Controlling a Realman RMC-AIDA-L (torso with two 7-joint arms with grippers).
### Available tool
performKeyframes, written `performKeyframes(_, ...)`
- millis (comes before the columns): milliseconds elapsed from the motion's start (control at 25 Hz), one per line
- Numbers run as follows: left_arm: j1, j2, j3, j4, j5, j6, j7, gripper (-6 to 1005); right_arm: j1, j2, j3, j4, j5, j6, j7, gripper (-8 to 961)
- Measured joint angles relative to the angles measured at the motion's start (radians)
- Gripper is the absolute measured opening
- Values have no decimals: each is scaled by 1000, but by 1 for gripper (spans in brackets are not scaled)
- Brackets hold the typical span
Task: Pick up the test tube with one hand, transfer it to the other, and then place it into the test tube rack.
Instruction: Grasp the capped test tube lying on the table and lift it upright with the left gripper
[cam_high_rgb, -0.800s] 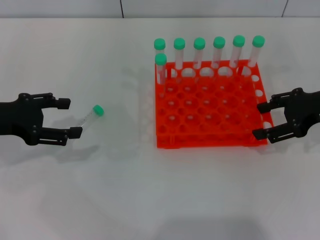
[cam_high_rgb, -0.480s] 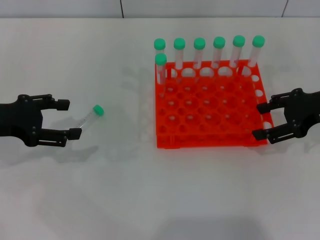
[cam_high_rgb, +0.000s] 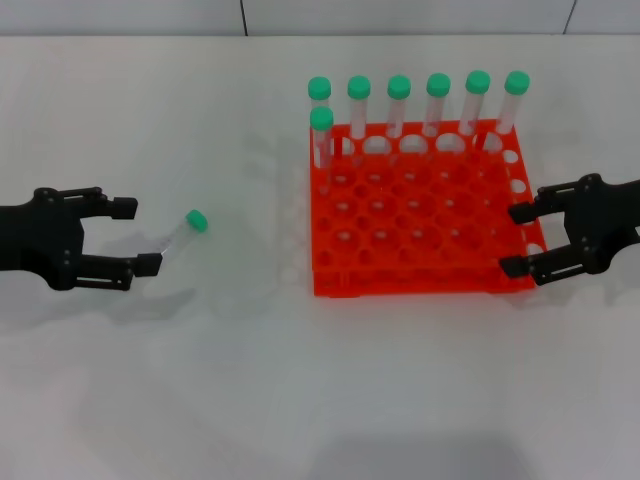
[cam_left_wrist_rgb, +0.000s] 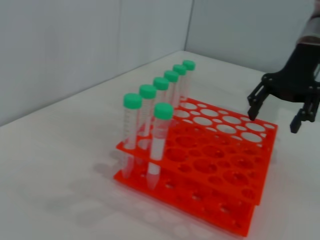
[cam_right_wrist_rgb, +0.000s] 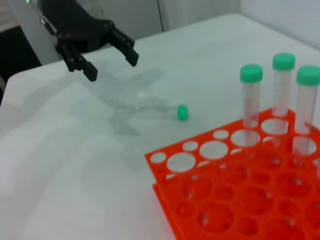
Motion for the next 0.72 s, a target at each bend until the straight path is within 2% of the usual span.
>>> performKeyframes(120, 0, -5, 0, 32, 4, -26, -90, 876, -10, 15, 42, -6, 6, 5, -24, 765)
performKeyframes(280, 4, -39, 3, 160, 80, -86, -345, 876, -24, 45, 119, -21, 6, 6, -56, 763)
performKeyframes(400, 0, -64, 4, 262, 166, -68, -484, 875, -47, 69, 148, -52, 8, 9, -70, 762)
performKeyframes(480, -8, -70, 4, 315, 217, -43, -560, 875, -59, 82, 161, -63, 14, 11, -87, 761)
performKeyframes(600, -32, -69, 5, 377, 294, -18, -685, 875, -77, 98, 181, -73, 26, 12, -111, 760)
performKeyframes(720, -72, -52, 11, 386, 365, -3, -744, 876, -92, 107, 191, -74, 47, 15, -134, 758)
